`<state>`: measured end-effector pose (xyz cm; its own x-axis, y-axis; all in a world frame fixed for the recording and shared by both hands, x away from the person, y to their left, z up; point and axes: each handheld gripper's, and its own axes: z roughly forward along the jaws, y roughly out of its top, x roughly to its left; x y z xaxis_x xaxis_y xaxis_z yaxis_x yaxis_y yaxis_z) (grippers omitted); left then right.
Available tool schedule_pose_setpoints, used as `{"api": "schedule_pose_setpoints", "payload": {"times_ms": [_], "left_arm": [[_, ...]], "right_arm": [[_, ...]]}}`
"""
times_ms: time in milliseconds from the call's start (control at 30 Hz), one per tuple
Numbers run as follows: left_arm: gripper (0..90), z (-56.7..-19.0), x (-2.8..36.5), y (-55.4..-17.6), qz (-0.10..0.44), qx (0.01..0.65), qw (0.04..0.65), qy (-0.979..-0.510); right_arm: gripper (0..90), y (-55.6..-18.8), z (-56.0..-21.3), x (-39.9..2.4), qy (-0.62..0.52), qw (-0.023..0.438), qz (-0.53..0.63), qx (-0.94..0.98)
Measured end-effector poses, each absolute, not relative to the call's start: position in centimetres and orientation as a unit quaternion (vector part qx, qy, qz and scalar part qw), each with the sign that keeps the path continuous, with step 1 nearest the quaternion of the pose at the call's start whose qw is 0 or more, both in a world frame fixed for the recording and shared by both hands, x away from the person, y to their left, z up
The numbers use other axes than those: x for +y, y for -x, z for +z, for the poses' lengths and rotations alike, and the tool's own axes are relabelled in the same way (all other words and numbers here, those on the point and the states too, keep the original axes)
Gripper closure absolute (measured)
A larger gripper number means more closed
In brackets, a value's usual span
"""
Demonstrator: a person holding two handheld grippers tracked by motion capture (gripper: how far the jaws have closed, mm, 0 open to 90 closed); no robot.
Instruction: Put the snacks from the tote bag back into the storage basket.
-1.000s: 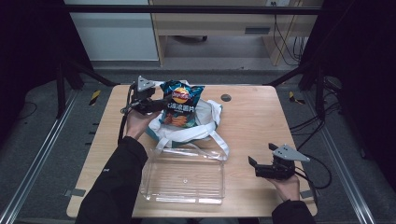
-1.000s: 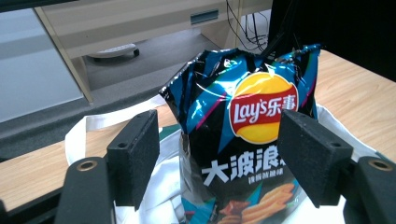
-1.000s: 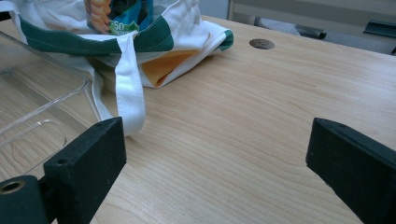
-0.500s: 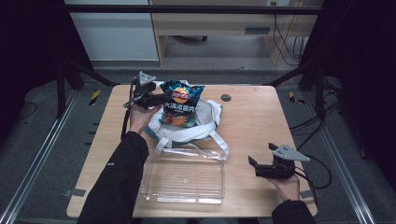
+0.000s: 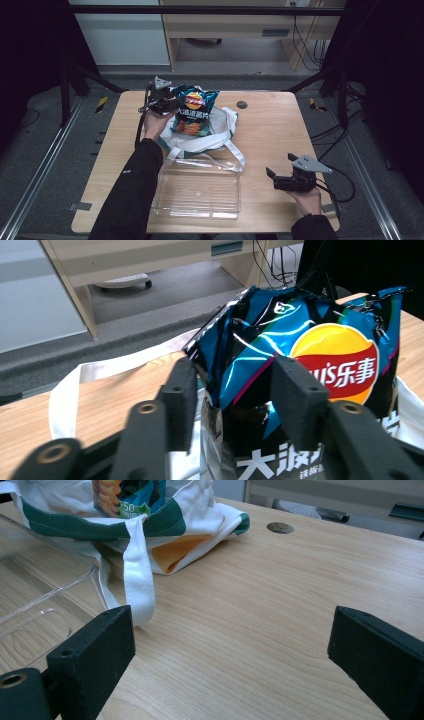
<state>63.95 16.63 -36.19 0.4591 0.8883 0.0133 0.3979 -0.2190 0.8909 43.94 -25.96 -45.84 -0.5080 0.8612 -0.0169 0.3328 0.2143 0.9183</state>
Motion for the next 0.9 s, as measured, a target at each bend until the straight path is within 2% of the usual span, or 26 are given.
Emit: {"api": "schedule_pose_setpoints", "payload": {"times_ms": [133,167,233,433,700,900], "left_arm": [[77.8,-36.3,16.8,-64.1,0.271,0.45,0.448,-0.724],[77.8,-36.2,16.9,-64.0,0.271,0.448,0.446,-0.726],[86.6,-36.1,17.0,-63.9,0.268,0.445,0.446,-0.729],[89.7,-36.1,16.9,-62.6,0.273,0.439,0.451,-0.727],[89.5,-35.8,17.3,-59.7,0.271,0.432,0.461,-0.726],[89.3,-36.1,17.4,-59.0,0.283,0.428,0.456,-0.727]], "right_arm": [[5.2,-44.0,-45.8,-26.0,-0.41,0.278,0.474,0.728],[5.3,-44.0,-45.8,-26.0,-0.41,0.278,0.474,0.728],[5.3,-43.9,-45.8,-25.9,-0.41,0.278,0.474,0.727],[5.3,-43.9,-45.8,-26.0,-0.411,0.279,0.476,0.726],[5.3,-43.8,-45.8,-26.0,-0.411,0.28,0.474,0.727],[5.3,-43.8,-45.8,-26.0,-0.41,0.28,0.474,0.727]]}}
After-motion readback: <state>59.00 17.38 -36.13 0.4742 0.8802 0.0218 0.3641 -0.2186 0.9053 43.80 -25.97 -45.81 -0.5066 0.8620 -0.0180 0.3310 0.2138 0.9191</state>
